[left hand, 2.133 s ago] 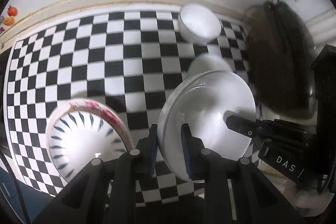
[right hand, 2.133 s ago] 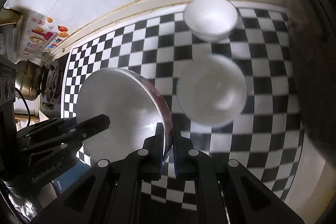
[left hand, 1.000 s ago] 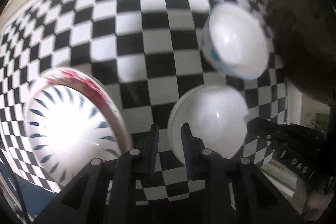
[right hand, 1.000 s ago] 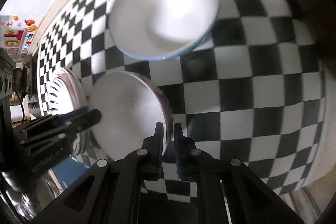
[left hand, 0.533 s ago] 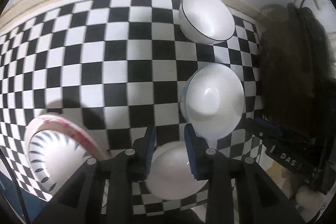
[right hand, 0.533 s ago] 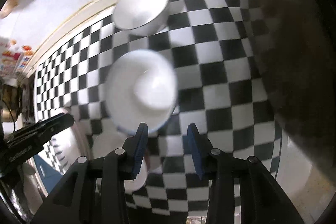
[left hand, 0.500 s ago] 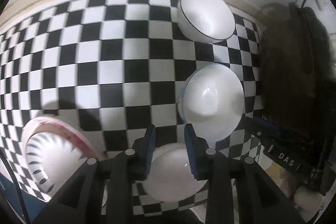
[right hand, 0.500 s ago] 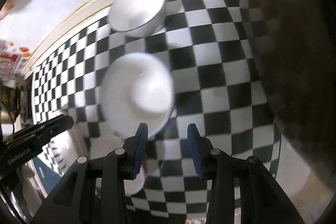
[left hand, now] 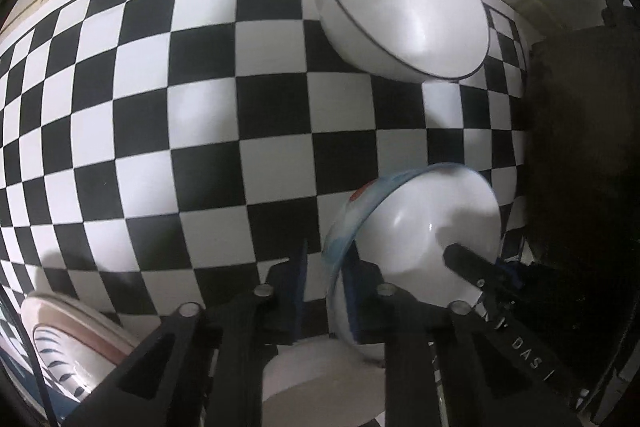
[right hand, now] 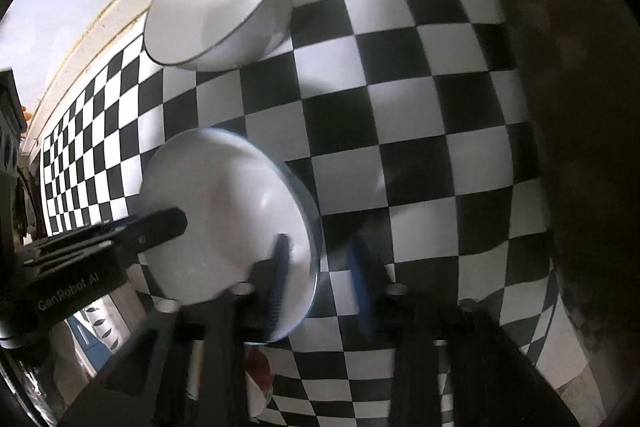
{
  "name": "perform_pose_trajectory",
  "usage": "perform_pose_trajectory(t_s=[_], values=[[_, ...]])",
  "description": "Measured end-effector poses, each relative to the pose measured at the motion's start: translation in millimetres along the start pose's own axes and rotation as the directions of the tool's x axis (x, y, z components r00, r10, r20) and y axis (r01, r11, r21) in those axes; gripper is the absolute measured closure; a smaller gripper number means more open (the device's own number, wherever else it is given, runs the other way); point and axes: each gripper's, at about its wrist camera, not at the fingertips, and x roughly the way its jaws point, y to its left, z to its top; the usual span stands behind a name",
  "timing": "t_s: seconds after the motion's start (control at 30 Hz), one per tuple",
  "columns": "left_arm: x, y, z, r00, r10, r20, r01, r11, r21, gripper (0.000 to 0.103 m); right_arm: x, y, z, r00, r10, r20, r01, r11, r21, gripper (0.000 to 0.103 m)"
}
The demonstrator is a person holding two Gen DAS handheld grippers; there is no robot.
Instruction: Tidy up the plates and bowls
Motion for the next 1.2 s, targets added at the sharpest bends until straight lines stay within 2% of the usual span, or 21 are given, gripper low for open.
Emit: perform_pose_trajectory(t_s=[0.1,0.37,0.7,1.03,1.2], values=[[-1.1,-4.1,0.8,1.0,-0.006,0.008,0.006,1.0,0.011,0.092,1.4,2.4,0.1,1.0,0.001,0.003,-0.001,1.0,-0.009,0.094],[-4.2,-12.7,-6.6,0.999,0.04,0.026,-0.042,0.998,0.054,0.092,-0.2,8.8,-1.6,1.0,-0.016,0.011,0.017,0.999,-0.032,0.095],[-30.3,-18.8,-18.8,0.996,0.026,0.087,-0.033,0.997,0.072,0.092,-20.9,17.5,-2.5,1.0,0.015,0.027,-0.014,0.999,-0.041,0.095],[-81.5,-20.7,-63.1,0.985,0.018,0.174,-0.039,0.992,0.119,0.092,-67.9,29.3,-32.0,0.994,0.073,0.079,-0.068,0.995,-0.074,0.095],[-95.6,-17.8,-88.5,0.984,0.029,0.177,-0.054,0.989,0.137,0.092,-86.6,42.0,-60.4,0.991,0.094,0.09,-0.085,0.992,-0.097,0.095]])
